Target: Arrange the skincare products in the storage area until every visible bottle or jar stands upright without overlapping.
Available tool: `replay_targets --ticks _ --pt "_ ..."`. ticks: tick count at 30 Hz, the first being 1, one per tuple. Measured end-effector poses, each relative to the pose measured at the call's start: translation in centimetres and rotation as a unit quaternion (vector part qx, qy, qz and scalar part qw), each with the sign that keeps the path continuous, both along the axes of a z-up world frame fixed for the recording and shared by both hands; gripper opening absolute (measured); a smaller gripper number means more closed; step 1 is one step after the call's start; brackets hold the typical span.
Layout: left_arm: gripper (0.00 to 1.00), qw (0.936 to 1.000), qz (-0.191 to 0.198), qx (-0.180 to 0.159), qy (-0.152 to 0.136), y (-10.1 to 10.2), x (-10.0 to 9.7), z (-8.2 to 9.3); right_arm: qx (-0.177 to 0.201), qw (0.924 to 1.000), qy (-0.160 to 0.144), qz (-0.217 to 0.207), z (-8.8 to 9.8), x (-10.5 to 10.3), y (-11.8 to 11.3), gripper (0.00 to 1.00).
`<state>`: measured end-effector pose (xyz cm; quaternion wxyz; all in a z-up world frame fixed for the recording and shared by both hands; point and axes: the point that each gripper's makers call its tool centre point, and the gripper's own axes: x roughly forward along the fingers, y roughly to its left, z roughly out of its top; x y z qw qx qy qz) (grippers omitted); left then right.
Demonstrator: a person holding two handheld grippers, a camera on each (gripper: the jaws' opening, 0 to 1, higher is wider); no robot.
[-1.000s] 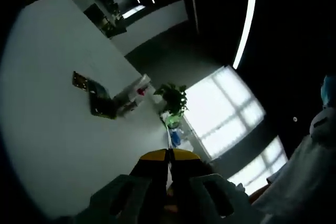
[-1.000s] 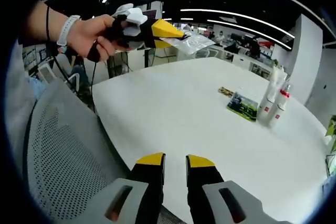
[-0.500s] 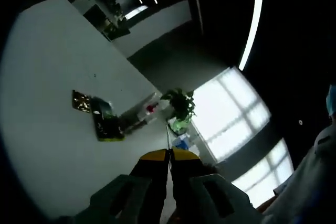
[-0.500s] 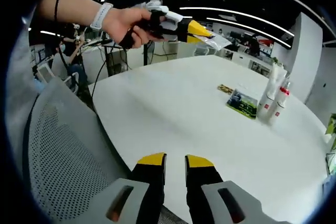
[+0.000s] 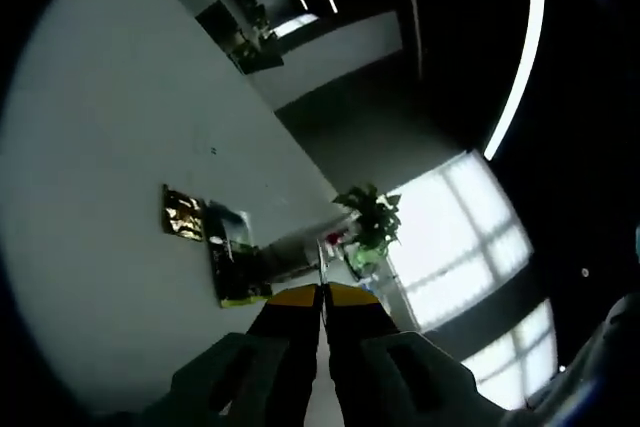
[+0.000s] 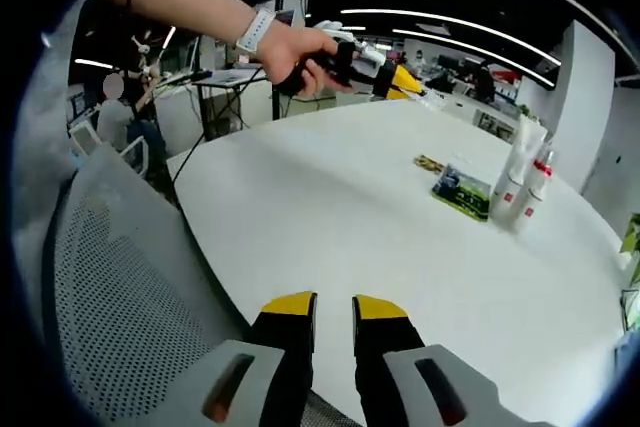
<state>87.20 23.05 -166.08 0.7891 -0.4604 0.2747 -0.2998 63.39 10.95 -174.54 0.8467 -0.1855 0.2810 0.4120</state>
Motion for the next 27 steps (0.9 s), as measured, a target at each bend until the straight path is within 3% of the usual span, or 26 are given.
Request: replay_targets --ticks 13,27 --pt "0.00 0.9983 0.017 -0.007 0.055 -0.4 2.4 -4.4 -0.006 0.9999 0.010 -0.005 -0.5 0.2 -0.3 0.10" --pt "0.00 0.9949 0.034 0.013 0.094 0.7 3.8 -8.2 -0.017 0.9997 0.018 -0.002 -1.0 0.1 -0.3 0.11"
